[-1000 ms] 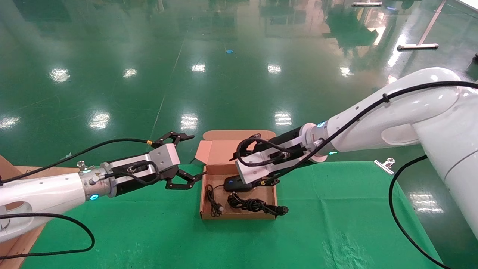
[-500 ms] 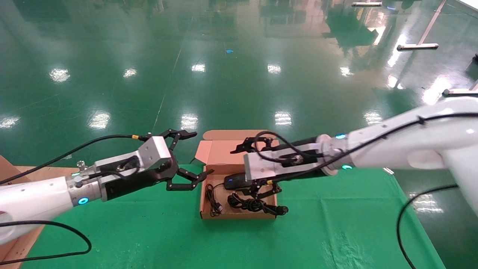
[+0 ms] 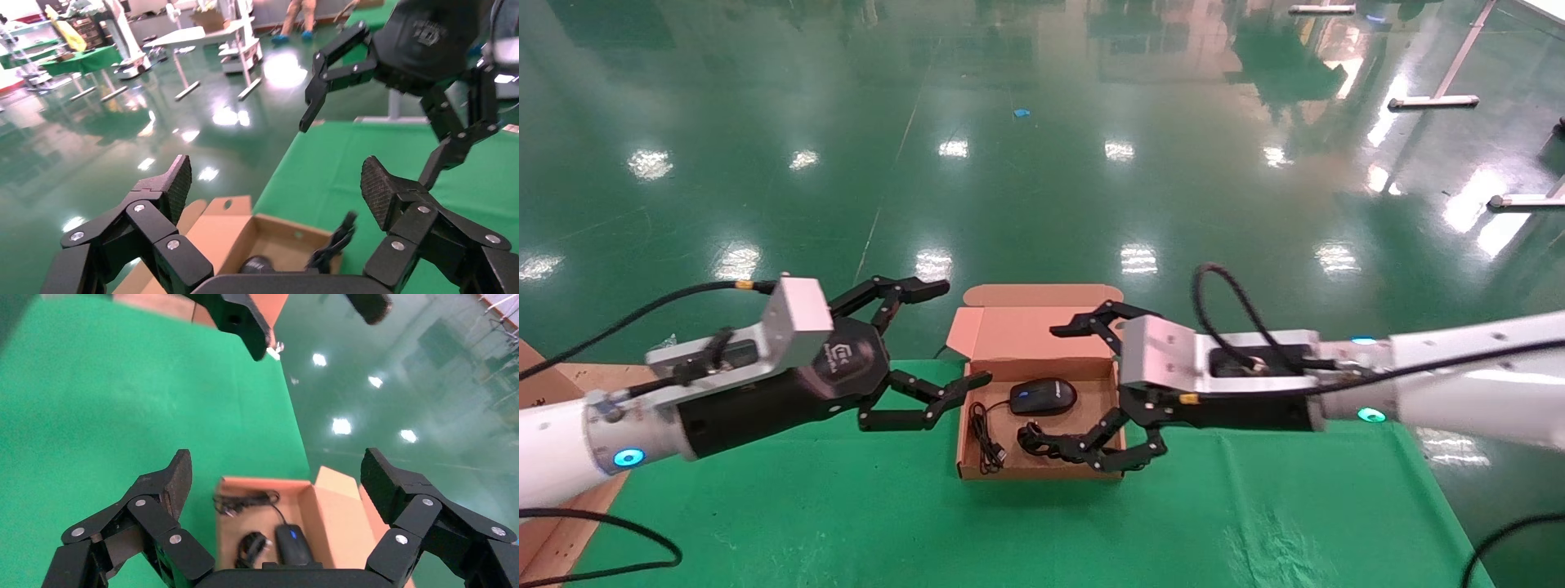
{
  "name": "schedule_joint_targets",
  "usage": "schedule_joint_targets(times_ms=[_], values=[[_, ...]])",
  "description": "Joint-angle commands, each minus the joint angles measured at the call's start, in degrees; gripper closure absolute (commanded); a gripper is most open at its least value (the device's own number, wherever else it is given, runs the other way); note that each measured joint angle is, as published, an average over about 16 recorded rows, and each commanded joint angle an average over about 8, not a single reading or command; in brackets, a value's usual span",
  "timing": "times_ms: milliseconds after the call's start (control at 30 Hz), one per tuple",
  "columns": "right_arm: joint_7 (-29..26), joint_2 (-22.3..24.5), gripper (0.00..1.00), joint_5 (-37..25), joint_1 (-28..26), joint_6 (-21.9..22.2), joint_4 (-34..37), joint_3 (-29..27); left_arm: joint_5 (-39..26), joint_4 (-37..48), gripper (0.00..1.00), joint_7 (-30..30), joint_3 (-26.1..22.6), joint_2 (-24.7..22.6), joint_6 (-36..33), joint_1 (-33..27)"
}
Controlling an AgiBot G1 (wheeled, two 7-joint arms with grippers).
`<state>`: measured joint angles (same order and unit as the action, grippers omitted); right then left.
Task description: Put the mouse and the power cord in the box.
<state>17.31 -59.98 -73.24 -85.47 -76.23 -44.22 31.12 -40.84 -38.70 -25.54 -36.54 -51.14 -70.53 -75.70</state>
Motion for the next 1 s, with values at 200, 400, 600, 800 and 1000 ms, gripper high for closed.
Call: schedule_joint_targets(times_ms=[200, 400, 600, 800, 1000], values=[[-5.73, 5.10, 0.00, 6.41, 4.88, -1.93, -6.00, -3.09, -0.21, -7.13, 0.00, 7.42, 4.19, 3.30, -3.10, 2.89], [-10.63, 9.46, 0.00, 11.89, 9.06, -3.59, -11.13, -5.72, -0.39, -13.23, 0.00, 13.76, 7.78, 6.11, -5.75, 5.36], [-15.53, 13.82, 0.00, 17.37, 13.23, -5.24, -16.25, -8.36, -0.57, -19.32, 0.00, 20.10, 11.37, 8.93, -8.40, 7.83], [-20.46, 18.20, 0.00, 22.88, 17.43, -6.90, -21.41, -11.01, -0.75, -25.46, 0.00, 26.48, 14.97, 11.76, -11.07, 10.32], [-25.42, 22.61, 0.00, 28.43, 21.66, -8.57, -26.60, -13.68, -0.93, -31.63, 0.00, 32.90, 18.60, 14.61, -13.75, 12.82]])
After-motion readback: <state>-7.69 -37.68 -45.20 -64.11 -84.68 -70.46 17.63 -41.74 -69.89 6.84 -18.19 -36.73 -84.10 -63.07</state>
